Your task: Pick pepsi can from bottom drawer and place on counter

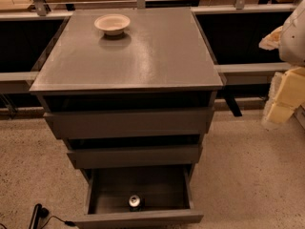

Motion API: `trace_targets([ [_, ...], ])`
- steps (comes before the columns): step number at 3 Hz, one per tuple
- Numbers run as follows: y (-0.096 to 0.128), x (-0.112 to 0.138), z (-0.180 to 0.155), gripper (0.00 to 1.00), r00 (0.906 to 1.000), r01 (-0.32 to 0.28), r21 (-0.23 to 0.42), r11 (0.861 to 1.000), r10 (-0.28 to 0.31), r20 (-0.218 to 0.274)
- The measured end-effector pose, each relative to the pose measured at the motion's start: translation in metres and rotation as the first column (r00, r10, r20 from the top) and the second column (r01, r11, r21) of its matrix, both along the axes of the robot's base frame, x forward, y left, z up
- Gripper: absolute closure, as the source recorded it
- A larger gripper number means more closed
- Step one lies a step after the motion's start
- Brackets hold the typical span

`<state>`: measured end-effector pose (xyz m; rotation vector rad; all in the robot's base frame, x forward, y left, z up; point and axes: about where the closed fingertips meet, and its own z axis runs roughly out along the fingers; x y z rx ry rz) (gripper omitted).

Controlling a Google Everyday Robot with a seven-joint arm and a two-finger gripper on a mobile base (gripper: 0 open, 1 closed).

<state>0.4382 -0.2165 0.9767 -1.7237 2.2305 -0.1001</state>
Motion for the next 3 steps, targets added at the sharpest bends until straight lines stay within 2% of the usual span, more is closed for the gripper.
trace_targets([
  [1, 0.000, 0.000, 0.000, 0.00, 1.0000, 0.000, 0.000, 1.000, 0.000, 0.000],
  [2, 0.019, 0.002, -0.018, 0.00, 0.9999, -0.015, 0.055, 0.998, 0.014, 0.007],
  [3, 0.063, -0.013, -0.050, 0.00, 0.9968, -0.079, 0.164, 0.983, 0.076, 0.025],
])
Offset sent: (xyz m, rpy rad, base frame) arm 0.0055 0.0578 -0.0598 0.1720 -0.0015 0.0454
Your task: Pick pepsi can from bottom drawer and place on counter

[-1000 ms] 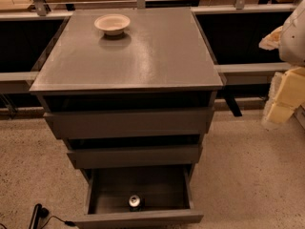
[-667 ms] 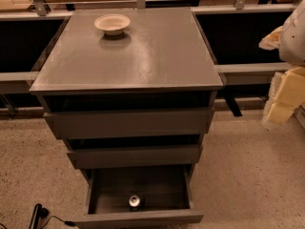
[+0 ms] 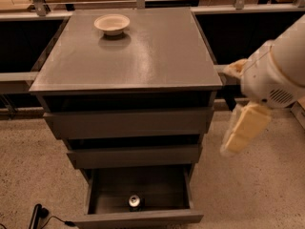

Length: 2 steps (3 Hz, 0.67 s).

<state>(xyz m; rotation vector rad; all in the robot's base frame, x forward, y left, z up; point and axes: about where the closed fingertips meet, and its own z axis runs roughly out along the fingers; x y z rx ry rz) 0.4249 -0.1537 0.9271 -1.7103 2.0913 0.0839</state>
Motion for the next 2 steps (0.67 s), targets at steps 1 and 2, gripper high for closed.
trace_targets([
  [1, 0.0359, -0.0115, -0.0245, 0.00, 0.9995, -0.024, 0.086, 0.996, 0.026, -0.019],
  [2, 0.0366, -0.0106, -0.0254, 0.00, 0.9996, -0.023, 0.089, 0.996, 0.025, -0.016],
])
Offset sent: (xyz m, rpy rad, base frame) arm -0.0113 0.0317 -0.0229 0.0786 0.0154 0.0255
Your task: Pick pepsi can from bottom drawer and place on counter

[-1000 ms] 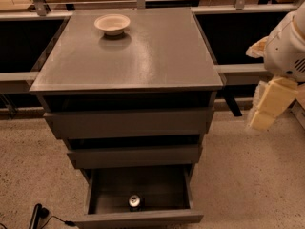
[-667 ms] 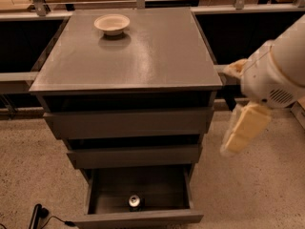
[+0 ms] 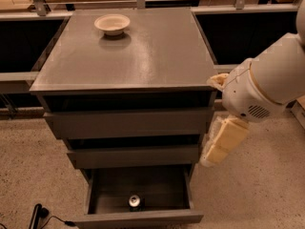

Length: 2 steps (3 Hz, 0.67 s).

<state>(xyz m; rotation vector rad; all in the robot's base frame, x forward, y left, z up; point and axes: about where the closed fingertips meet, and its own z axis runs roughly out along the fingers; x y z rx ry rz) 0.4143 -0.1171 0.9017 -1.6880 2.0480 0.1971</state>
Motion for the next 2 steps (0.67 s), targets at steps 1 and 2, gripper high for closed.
trace_targets([
  [1, 0.005, 0.016, -0.022, 0.00, 0.9989, 0.018, 0.062, 0.998, -0.021, 0.043],
  [2, 0.023, 0.012, -0.103, 0.00, 0.9999, 0.011, 0.224, 0.975, -0.012, 0.003],
])
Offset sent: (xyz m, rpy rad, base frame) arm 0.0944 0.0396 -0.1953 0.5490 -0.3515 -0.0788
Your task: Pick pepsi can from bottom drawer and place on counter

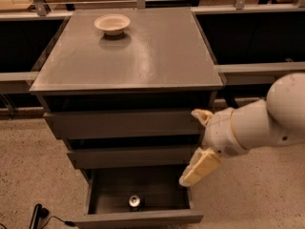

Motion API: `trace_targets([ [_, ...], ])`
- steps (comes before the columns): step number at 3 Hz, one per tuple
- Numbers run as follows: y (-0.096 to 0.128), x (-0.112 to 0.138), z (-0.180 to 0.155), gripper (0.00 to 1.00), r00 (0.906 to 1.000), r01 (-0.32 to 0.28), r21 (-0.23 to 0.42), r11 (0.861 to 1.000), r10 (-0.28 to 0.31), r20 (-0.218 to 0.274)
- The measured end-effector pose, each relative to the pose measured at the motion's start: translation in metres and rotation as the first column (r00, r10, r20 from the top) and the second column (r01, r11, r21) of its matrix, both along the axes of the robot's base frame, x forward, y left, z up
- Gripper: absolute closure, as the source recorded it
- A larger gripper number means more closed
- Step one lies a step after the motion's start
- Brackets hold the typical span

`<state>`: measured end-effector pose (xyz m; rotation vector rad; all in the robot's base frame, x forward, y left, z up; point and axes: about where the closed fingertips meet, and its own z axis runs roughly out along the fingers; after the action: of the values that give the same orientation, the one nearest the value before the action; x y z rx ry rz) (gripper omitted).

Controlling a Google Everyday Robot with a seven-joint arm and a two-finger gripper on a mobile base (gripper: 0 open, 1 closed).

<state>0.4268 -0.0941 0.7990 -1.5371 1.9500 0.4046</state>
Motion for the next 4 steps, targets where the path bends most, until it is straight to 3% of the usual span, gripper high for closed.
trace_targets([
  [1, 0.011, 0.014, -0.069, 0.00, 0.9965, 0.041, 0.241, 0.970, -0.057, 0.061],
  [2, 0.007, 0.024, -0.081, 0.00, 0.9936, 0.035, 0.239, 0.970, -0.060, 0.095],
  [3, 0.016, 0.025, -0.082, 0.00, 0.9964, -0.007, 0.253, 0.967, -0.014, 0.084],
  [4, 0.053, 0.028, -0.125, 0.00, 0.9917, -0.102, 0.297, 0.950, 0.073, 0.106],
])
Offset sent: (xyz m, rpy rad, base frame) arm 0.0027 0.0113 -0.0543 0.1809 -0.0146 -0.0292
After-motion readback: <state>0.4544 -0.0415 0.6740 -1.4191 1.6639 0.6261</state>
